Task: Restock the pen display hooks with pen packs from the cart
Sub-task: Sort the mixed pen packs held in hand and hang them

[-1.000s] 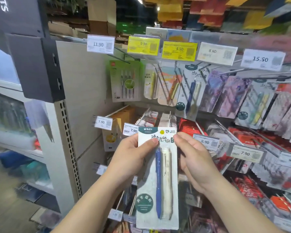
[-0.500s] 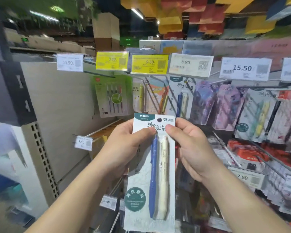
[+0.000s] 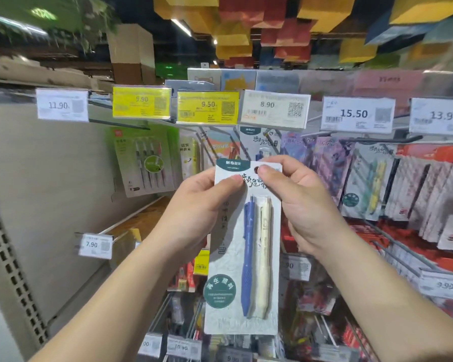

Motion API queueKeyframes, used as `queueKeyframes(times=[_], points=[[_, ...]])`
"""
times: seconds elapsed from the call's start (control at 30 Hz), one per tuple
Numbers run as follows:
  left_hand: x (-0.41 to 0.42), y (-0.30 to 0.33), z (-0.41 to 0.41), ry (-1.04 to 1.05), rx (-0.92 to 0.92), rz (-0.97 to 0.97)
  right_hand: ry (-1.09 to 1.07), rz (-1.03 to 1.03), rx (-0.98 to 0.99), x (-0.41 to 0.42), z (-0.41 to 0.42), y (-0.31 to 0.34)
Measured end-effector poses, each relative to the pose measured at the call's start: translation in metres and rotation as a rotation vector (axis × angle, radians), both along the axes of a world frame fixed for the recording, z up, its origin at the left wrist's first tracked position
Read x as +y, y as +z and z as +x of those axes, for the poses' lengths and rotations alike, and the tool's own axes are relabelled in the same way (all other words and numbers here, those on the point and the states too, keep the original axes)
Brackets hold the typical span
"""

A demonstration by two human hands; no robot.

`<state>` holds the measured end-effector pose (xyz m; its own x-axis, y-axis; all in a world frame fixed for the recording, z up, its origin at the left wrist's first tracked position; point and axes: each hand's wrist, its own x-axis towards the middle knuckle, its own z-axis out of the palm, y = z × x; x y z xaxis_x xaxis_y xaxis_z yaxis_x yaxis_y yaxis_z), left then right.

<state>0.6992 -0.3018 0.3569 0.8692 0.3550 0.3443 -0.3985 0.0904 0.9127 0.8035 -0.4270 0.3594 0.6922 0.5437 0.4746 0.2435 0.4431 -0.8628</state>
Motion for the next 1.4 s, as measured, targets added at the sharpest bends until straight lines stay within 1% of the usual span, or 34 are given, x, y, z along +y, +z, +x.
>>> queueKeyframes(times=[0.17, 0.27, 0.33, 0.4, 0.53, 0.8, 1.0, 1.13, 1.2, 1.3, 1.4], points=[[0.004, 0.001, 0.006, -0.023, 0.043, 0.173, -0.174, 0.222, -0.066, 0.011, 0.001, 0.024], [0.006, -0.007, 0.008, -0.077, 0.050, 0.235, -0.304, 0.291, -0.092, 0.018, 0.003, 0.032], [0.007, -0.010, 0.010, -0.082, 0.017, 0.251, -0.390, 0.286, -0.150, 0.020, 0.005, 0.034], [0.007, -0.010, 0.012, -0.076, -0.010, 0.243, -0.431, 0.252, -0.197, 0.022, 0.005, 0.035], [0.008, -0.009, 0.016, -0.080, -0.017, 0.237, -0.467, 0.208, -0.188, 0.026, 0.009, 0.038], [0.003, -0.009, 0.023, -0.059, -0.013, 0.228, -0.502, 0.115, -0.171, 0.023, 0.014, 0.045], [0.002, -0.015, 0.030, -0.020, -0.012, 0.244, -0.429, 0.092, -0.125, 0.018, 0.016, 0.047], [0.001, -0.019, 0.035, 0.009, -0.011, 0.281, -0.372, 0.103, -0.067, 0.014, 0.018, 0.048], [0.003, -0.021, 0.037, 0.038, 0.005, 0.329, -0.354, 0.104, -0.049, 0.013, 0.018, 0.048], [0.005, -0.021, 0.039, 0.048, 0.016, 0.402, -0.340, 0.113, -0.057, 0.012, 0.016, 0.049], [0.006, -0.020, 0.038, 0.021, 0.011, 0.412, -0.327, 0.129, -0.056, 0.013, 0.014, 0.049]])
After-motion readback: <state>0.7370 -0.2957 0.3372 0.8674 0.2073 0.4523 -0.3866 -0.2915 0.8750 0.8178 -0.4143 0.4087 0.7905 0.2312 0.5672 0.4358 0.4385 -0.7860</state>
